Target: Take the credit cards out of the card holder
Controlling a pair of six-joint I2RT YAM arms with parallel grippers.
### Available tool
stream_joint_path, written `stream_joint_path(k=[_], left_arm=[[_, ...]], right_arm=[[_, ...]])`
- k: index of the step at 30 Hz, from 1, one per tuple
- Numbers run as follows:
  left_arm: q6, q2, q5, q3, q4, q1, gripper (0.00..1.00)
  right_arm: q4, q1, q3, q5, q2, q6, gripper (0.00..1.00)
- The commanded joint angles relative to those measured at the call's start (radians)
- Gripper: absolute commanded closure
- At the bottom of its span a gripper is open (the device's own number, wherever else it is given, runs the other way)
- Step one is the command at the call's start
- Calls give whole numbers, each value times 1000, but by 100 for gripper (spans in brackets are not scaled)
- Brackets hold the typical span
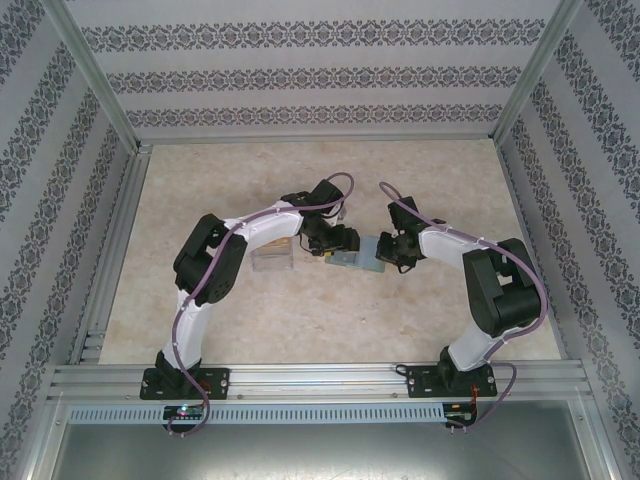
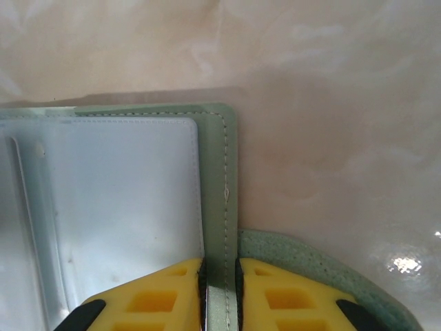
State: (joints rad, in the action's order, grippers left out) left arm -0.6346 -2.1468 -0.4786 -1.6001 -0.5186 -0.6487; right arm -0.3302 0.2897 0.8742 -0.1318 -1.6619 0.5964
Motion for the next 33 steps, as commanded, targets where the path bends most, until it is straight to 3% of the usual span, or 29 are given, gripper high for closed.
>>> stream_joint_path(k=[1, 6, 16, 33], left_arm=[[25, -24, 3, -40, -13, -14, 29], [28, -40, 2, -43, -20, -14, 29], [-14, -50, -121, -23, 74, -23, 29], [-50, -49, -210, -22, 156, -26, 20]], right_arm=[[-3, -3, -4, -14, -31, 0, 79], [-4, -3, -7, -14, -31, 2, 79], [-4, -3, 0, -25, -44, 5, 79], [-4, -1, -9, -29, -40, 8, 79]])
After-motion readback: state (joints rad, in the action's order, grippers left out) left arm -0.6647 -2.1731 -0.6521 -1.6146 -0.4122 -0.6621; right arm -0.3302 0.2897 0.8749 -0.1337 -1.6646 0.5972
